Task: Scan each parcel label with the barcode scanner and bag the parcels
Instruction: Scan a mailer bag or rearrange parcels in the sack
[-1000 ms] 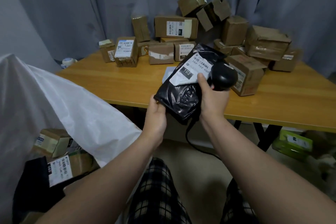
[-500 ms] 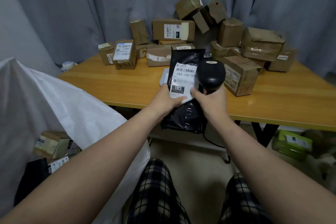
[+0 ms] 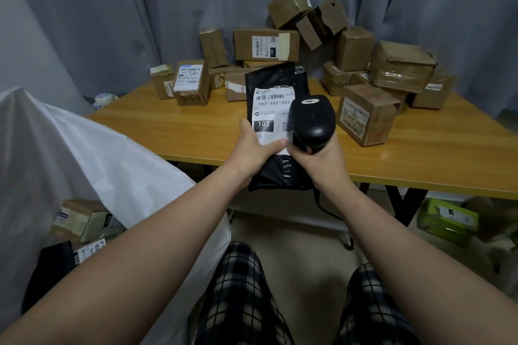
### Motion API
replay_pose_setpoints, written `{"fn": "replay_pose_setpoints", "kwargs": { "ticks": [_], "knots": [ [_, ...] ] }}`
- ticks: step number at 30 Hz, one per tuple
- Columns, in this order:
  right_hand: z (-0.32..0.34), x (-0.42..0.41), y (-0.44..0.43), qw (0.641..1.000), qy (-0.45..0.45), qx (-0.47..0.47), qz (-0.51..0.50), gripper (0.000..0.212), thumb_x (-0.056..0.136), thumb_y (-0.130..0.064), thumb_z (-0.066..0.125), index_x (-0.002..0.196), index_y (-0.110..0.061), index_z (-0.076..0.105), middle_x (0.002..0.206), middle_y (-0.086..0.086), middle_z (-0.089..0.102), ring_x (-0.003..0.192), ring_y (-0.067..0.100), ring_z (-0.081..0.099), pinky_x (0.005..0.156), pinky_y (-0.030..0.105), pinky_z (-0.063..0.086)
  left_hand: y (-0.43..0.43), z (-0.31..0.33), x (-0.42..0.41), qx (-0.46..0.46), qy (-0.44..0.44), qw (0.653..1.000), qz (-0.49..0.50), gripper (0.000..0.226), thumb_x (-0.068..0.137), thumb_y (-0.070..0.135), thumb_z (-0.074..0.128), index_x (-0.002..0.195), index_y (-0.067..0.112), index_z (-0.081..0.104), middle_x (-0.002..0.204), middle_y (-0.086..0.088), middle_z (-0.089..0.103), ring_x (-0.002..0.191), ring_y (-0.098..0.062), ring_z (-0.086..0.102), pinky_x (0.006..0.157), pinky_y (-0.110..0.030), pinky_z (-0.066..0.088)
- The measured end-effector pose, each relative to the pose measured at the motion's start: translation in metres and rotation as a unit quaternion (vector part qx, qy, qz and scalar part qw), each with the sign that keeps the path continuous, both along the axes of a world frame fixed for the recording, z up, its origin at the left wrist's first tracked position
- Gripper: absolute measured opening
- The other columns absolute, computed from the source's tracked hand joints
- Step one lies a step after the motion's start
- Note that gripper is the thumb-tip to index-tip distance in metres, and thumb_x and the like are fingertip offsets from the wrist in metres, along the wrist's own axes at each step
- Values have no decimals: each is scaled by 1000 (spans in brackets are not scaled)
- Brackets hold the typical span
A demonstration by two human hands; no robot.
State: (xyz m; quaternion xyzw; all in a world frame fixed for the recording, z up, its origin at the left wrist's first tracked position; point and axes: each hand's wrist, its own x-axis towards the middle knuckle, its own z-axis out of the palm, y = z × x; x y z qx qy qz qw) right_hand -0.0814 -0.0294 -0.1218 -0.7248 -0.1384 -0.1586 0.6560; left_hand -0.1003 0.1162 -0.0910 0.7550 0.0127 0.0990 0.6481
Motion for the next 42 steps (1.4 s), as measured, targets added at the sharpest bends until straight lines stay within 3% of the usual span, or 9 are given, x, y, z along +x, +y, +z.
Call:
{"fn": "replay_pose_setpoints", "kwargs": {
  "ticks": [3, 6, 11, 17, 19, 21, 24, 28, 42],
  "knots": [
    [-1, 2, -4, 1000, 2, -15, 23, 62, 75, -6, 81, 129, -13, 50, 119, -2, 65, 113, 7, 61, 94, 25, 51, 6, 6, -4, -37, 30, 999, -14, 42, 87, 19, 70, 117, 14, 41, 113, 0, 62, 97, -11, 63, 74, -20, 54],
    [-2, 7, -13, 998, -3, -47, 37, 60, 77, -1, 78, 130, -7, 50, 119, 0, 65, 110, 1, 61, 88, 16, 48, 17, 14, -6, -5, 30, 999, 13, 12, 96, 21, 57, 102, 11, 58, 92, 6, 66, 76, 4, 60, 55, -1, 41],
    [-2, 11, -18, 995, -23, -83, 54, 64, 77, -3, 78, 134, -6, 48, 122, 4, 63, 113, 7, 59, 91, 12, 46, 30, 17, -3, 42, 41, 998, 9, 9, 93, 9, 60, 86, 11, 64, 73, 10, 63, 47, 11, 52, 47, -3, 37],
    [7, 2, -19, 998, -33, -57, 5, 44, 79, -21, 80, 118, -21, 58, 115, 2, 63, 107, 6, 59, 85, 8, 43, 30, 13, 10, -35, 19, 998, 47, 7, 93, 4, 59, 89, 6, 65, 73, -5, 63, 61, -10, 54, 64, -17, 51],
    [13, -5, -19, 998, -31, -55, -4, 33, 81, -22, 78, 110, -21, 61, 101, -6, 65, 92, -9, 59, 78, 4, 42, 31, 12, 14, -52, 14, 997, 57, 6, 94, 5, 59, 91, 5, 65, 75, -7, 64, 62, -10, 56, 68, -17, 53],
    [16, -11, -17, 998, -35, -61, 3, 21, 82, -22, 76, 96, -10, 65, 83, -6, 65, 73, -8, 58, 69, 9, 44, 31, 10, 18, -65, 11, 996, 66, 8, 94, 5, 59, 89, 6, 65, 73, -6, 64, 60, -8, 56, 66, -16, 52],
    [19, -18, -12, 995, -57, -82, 4, 25, 83, -24, 76, 79, -3, 64, 64, 6, 57, 65, 11, 54, 62, 27, 42, 28, 6, 22, -80, 2, 994, 76, 10, 94, 6, 59, 86, 9, 65, 74, -4, 66, 62, -7, 58, 65, -15, 53],
    [23, -20, -6, 994, -74, -78, -20, 41, 82, -22, 76, 57, -28, 44, 46, -15, 43, 50, 2, 42, 53, 16, 34, 23, 4, 24, -111, -20, 990, 81, 10, 94, 6, 59, 87, 10, 65, 75, -3, 65, 65, -8, 60, 68, -16, 53],
    [20, -27, -2, 990, -113, -73, -33, 18, 83, -22, 75, 72, -19, 62, 59, -14, 56, 62, 0, 56, 59, 16, 43, 20, 9, 21, -107, -52, 990, 77, 9, 95, 7, 57, 96, 10, 66, 83, -5, 68, 69, -10, 60, 72, -19, 55]
  ]
}}
